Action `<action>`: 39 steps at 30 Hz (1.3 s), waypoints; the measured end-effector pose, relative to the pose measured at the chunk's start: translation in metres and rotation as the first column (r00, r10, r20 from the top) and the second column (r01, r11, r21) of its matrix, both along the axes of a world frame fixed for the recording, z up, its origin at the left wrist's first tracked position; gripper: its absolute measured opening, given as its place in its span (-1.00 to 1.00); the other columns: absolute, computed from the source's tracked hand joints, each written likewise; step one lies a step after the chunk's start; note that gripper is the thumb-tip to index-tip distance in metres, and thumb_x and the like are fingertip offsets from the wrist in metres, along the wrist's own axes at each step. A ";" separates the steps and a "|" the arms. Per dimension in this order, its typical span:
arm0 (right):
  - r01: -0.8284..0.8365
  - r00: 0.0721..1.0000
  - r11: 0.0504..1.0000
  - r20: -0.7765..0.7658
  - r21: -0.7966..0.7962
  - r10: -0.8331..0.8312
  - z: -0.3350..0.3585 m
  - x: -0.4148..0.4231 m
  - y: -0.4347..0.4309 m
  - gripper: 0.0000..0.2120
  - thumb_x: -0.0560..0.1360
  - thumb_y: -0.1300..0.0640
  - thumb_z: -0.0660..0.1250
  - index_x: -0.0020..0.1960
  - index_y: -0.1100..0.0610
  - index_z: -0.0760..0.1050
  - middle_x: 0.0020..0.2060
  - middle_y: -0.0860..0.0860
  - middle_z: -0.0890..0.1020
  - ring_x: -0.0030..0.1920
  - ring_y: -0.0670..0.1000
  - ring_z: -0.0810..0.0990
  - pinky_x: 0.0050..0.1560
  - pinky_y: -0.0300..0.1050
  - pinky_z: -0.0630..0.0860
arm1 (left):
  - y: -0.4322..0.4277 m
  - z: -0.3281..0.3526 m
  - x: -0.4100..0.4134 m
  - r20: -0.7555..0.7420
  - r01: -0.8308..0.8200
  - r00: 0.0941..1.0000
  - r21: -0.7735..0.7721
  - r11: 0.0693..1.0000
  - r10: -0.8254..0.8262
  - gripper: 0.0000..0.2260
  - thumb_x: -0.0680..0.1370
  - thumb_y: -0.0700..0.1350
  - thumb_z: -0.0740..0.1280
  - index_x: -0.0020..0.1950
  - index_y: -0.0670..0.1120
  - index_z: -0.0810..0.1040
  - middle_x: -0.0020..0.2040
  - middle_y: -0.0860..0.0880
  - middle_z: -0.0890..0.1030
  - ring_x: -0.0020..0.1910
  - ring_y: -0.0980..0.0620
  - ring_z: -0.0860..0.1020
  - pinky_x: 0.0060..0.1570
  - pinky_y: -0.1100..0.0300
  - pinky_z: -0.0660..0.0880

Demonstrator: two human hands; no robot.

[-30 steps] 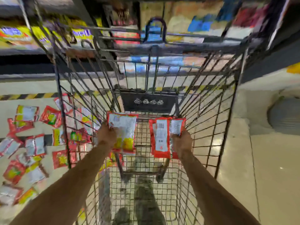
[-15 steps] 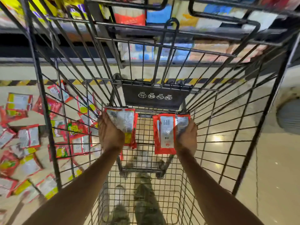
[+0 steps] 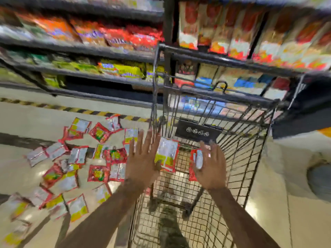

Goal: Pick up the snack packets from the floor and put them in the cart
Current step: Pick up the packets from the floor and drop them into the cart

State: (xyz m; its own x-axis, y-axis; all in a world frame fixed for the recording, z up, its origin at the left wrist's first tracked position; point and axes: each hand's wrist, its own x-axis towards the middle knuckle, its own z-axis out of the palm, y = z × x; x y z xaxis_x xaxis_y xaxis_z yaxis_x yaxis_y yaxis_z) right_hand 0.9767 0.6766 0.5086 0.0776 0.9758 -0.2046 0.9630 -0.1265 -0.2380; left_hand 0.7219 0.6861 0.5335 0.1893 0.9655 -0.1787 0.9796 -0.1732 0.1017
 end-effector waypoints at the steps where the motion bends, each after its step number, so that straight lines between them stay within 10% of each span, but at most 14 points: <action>1: -0.024 1.000 1.000 0.003 0.012 0.024 0.021 -0.014 -0.005 -0.20 0.52 -0.41 0.05 0.65 -0.02 0.20 0.63 0.18 0.21 0.62 0.28 0.15 0.58 0.28 0.18 | -0.012 0.015 -0.016 0.009 -0.027 1.000 0.010 1.000 0.027 -0.17 0.51 0.17 0.35 0.70 0.01 0.08 0.71 -0.13 -0.03 0.68 -0.24 -0.07 0.57 -0.33 0.03; 13: -0.368 0.930 0.903 0.102 0.221 0.354 0.160 -0.252 -0.167 -0.13 0.49 -0.47 0.17 0.64 0.00 0.22 0.62 0.18 0.24 0.61 0.31 0.19 0.56 0.36 0.18 | -0.252 0.125 -0.294 0.049 -0.384 0.923 0.162 0.909 0.381 -0.25 0.54 0.31 0.12 0.67 0.00 0.20 0.68 -0.16 0.14 0.64 -0.27 0.15 0.55 -0.36 0.05; 24: -0.641 0.767 0.767 0.066 0.040 0.638 0.136 -0.440 -0.295 -0.08 0.49 -0.53 0.07 0.69 -0.09 -0.03 0.69 0.10 -0.02 0.67 0.25 -0.04 0.63 0.30 0.01 | -0.487 0.111 -0.471 0.012 -0.685 0.727 0.082 0.724 0.687 -0.20 0.49 0.35 0.11 0.66 0.00 0.21 0.67 -0.15 0.18 0.64 -0.25 0.13 0.56 -0.31 0.06; 39: -0.702 0.705 0.693 -0.021 -0.165 0.709 0.012 -0.537 -0.285 0.01 0.42 -0.63 -0.07 0.69 -0.06 0.03 0.68 0.14 0.06 0.66 0.25 0.02 0.57 0.34 0.15 | -0.491 -0.010 -0.505 -0.005 -0.631 0.767 -0.191 0.752 0.642 -0.22 0.54 0.39 0.05 0.69 0.05 0.10 0.69 -0.11 0.09 0.67 -0.20 0.05 0.58 -0.31 0.04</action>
